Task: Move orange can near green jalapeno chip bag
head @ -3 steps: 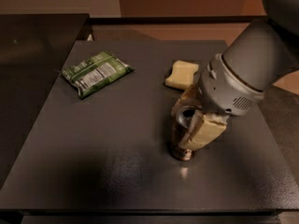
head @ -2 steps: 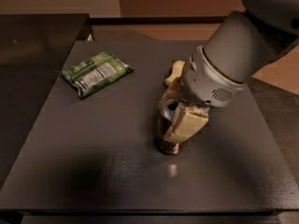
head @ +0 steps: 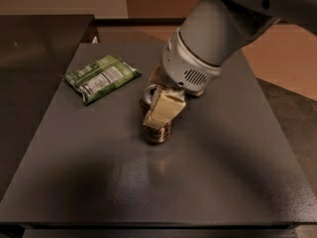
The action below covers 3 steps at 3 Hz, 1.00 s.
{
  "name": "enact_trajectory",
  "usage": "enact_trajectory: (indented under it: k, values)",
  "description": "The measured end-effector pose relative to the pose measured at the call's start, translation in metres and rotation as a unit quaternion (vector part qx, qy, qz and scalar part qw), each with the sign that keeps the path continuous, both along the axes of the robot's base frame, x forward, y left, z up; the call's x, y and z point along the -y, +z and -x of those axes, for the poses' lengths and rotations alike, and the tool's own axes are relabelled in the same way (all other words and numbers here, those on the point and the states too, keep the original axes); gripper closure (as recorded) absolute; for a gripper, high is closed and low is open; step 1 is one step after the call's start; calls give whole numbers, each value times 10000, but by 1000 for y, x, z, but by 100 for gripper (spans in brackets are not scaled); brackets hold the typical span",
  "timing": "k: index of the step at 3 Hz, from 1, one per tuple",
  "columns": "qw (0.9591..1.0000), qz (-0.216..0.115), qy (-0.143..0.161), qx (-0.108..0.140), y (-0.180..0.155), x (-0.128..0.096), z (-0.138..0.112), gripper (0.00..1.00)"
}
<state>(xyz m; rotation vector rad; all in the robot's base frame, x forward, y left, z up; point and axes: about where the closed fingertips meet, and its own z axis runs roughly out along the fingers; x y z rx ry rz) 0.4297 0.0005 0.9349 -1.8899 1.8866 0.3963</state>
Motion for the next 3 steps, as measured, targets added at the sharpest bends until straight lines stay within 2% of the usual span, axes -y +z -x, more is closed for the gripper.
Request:
enact_trajectory:
  k: [2,3]
  values:
    - [9978,-210,-605,166,11,-17,-48,100]
    - [9978,-210,-605,166,11,-17,-48,100]
